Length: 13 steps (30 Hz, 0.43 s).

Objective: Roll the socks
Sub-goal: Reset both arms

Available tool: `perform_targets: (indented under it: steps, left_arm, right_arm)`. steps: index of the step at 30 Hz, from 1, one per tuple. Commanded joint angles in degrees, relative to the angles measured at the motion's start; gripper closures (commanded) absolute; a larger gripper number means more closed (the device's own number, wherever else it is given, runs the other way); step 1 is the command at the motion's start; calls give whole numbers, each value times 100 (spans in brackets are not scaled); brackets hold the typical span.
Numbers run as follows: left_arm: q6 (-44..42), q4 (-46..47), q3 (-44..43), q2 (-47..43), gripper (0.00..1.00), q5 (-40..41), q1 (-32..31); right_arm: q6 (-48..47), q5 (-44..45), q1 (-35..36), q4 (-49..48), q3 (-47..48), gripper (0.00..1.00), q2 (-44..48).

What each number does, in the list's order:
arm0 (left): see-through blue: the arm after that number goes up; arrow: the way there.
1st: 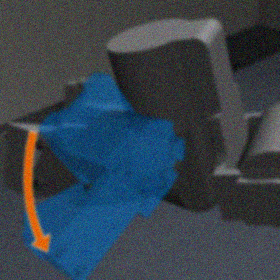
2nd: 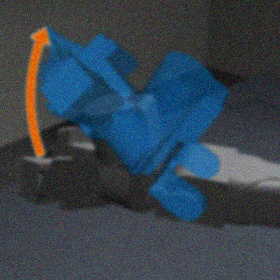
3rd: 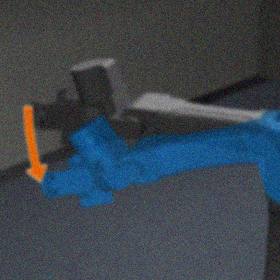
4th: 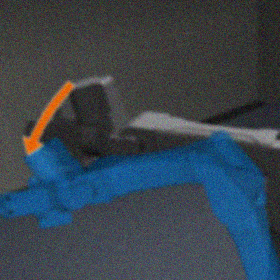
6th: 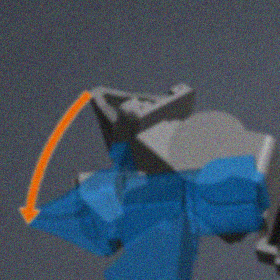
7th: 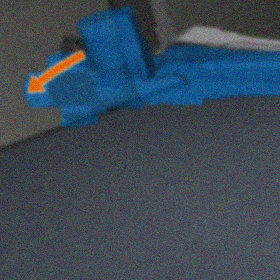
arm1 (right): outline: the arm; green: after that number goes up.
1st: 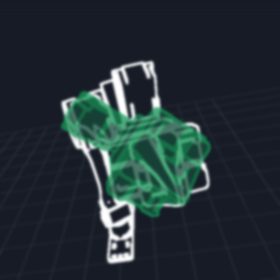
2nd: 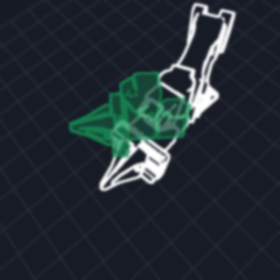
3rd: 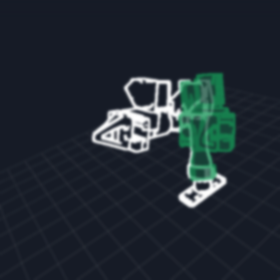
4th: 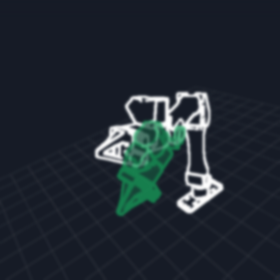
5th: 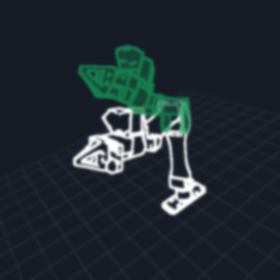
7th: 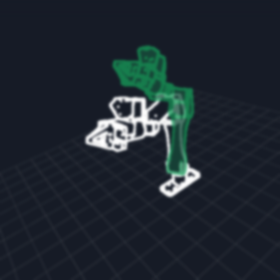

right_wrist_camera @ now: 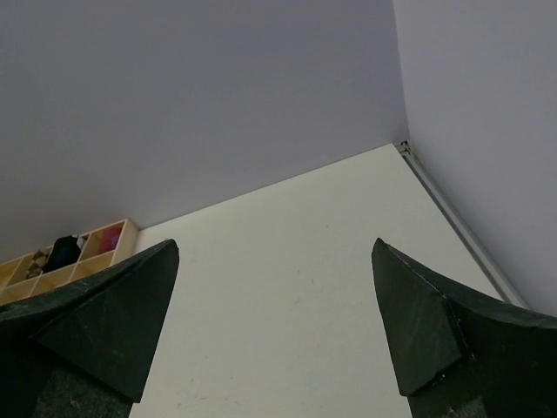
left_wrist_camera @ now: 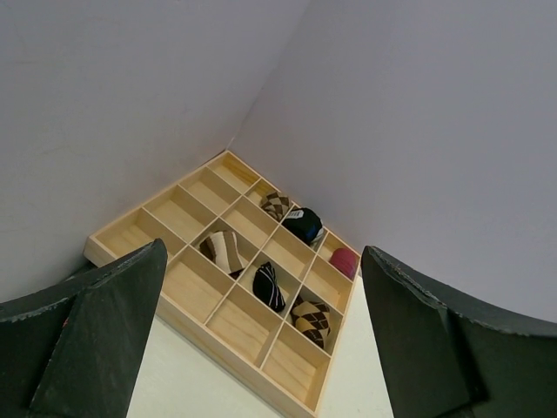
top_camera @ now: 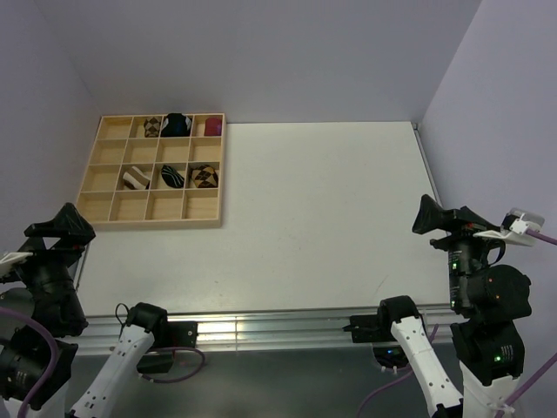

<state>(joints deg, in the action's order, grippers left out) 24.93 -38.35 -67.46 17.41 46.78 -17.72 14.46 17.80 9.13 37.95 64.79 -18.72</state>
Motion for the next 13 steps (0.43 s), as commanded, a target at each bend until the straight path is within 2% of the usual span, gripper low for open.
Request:
perform_targets:
  steps: [1, 13]
  left_arm:
    - [12, 205, 40, -19, 2, 6, -13]
    - [100, 266, 260, -1, 2, -55, -13]
  right_arm:
    - [-48, 74, 37, -394, -46, 1, -44]
    - [-83, -31, 37, -667, -196, 1, -193]
